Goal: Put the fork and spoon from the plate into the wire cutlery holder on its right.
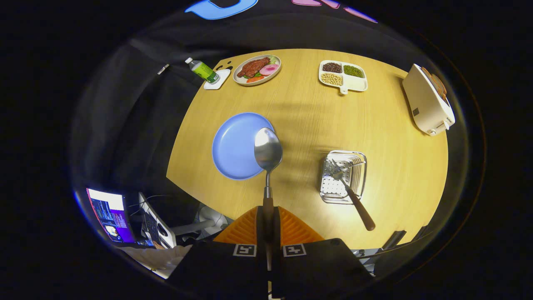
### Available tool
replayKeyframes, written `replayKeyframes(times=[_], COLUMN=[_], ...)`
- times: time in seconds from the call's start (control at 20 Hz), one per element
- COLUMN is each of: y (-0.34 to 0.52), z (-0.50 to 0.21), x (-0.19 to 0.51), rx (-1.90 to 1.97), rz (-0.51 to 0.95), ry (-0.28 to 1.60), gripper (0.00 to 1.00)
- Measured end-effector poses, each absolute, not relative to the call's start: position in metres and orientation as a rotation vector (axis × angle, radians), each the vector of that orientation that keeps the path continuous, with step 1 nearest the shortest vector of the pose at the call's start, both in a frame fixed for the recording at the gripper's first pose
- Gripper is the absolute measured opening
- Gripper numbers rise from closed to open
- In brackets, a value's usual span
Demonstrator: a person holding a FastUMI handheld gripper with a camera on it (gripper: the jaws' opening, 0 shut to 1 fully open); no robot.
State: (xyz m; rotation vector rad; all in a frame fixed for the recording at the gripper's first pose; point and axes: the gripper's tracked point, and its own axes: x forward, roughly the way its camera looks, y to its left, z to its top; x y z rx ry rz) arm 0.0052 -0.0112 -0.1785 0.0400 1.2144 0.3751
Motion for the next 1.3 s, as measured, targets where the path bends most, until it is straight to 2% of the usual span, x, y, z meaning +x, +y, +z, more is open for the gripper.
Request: replayKeyframes(times=[0.5, 0.95, 1.3], y=[-0.105, -0.118, -0.125], z=[-0.172, -0.212, -0.228], x=[0.008, 0.029, 0.035], rx=[-0.149, -0.244, -0.223], rz=[0.350, 0.340, 0.299], ry=[1.407, 1.642, 1.739], gripper=[0.09, 0.08, 0.10])
